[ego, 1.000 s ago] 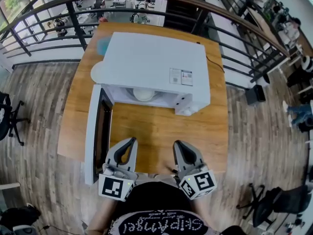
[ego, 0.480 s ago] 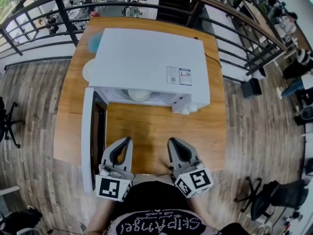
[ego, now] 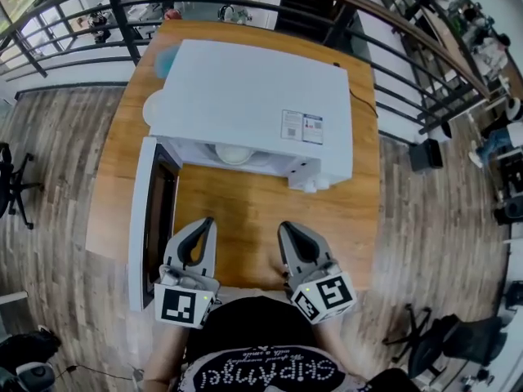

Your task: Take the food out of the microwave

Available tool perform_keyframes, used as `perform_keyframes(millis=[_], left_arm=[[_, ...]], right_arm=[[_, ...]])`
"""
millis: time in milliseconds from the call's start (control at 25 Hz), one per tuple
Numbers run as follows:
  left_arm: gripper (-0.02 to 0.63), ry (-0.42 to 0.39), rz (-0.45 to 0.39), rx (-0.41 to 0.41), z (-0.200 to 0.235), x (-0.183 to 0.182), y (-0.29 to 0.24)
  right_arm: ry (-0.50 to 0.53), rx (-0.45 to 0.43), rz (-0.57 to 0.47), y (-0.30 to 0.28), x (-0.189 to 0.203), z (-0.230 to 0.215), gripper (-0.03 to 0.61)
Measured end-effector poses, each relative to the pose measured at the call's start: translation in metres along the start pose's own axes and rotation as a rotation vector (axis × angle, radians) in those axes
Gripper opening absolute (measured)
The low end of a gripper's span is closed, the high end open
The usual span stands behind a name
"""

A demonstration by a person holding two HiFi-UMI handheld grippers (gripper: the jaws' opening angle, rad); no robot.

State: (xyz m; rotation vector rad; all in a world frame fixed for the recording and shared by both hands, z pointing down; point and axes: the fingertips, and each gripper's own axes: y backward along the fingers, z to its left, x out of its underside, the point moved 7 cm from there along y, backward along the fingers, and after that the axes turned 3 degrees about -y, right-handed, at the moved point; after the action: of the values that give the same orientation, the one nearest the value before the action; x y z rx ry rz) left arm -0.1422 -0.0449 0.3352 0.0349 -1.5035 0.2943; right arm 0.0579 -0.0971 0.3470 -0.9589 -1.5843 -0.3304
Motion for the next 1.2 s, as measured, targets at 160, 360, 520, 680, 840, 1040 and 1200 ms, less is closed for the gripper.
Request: perform_keyframes(millis=[160,360,520,680,840,1040,1200], left_arm=[[0.032,-0.035,0.014,-0.014,-0.005,-0.003,-0.003],[0.032,-0.029,0.017,-0.050,-0.007,-0.005,-0.002],[0.032,-0.017,0.031,-0.069,-0.007,-0.003,0.001],[0.032,-0.038,0.046,-0.074,-0.004,-0.001,0.002],[0.032,-0.036,0.057,-0.074,0.000,0.002,0.004],[0.032,-0.057,0.029,-0.074,0.007,0.000,0.003],[0.032,-0.027,0.027,-0.074,0.004,0.003,0.001]], right_arm=[[0.020,-0.024,0.004,0.001,-0.005,-0.006,0.037],[0.019,-0.036,-0.001,-0.001,-0.007,-0.015,0.037],[0.013,-0.044,0.000,-0.002,-0.005,-0.017,0.037],[0.005,-0.049,0.001,-0.004,-0.002,-0.017,0.037],[0.002,-0.049,0.003,-0.001,-0.001,-0.015,0.037],[-0.005,-0.042,0.000,0.000,-0.001,-0.017,0.037],[-0.013,-0.032,-0.003,0.003,0.000,-0.019,0.037]])
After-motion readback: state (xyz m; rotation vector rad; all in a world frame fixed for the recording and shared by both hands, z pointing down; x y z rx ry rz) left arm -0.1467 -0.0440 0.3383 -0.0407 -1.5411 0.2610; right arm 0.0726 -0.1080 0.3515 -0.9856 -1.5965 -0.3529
